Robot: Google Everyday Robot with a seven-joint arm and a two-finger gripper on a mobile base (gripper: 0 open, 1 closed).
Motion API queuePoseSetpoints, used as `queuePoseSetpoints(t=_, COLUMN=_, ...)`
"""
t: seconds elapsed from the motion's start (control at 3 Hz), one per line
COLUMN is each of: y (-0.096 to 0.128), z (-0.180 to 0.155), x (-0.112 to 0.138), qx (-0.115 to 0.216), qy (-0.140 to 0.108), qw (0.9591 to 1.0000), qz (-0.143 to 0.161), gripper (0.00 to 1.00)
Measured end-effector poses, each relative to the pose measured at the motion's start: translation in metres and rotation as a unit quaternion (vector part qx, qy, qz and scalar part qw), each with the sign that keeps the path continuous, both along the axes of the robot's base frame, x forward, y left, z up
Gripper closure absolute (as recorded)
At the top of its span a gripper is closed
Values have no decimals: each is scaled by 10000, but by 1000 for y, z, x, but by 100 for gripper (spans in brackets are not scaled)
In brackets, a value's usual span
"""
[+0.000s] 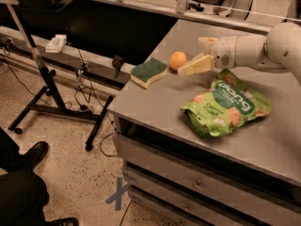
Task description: Move orange near sponge
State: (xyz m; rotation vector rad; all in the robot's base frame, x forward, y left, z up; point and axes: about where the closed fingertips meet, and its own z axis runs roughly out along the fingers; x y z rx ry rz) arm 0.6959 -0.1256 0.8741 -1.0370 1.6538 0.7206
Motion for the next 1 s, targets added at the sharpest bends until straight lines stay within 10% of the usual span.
queuePoseSetpoints(t=0.67, y=-98, z=15, x=57, qx=641, qy=-249, qw=9889, qz=-1320, gripper=0)
queuePoseSetpoints(t=1.0, y=-103, z=22, x=64, qx=690, qy=-353, qw=9863, qz=-1458, gripper=0)
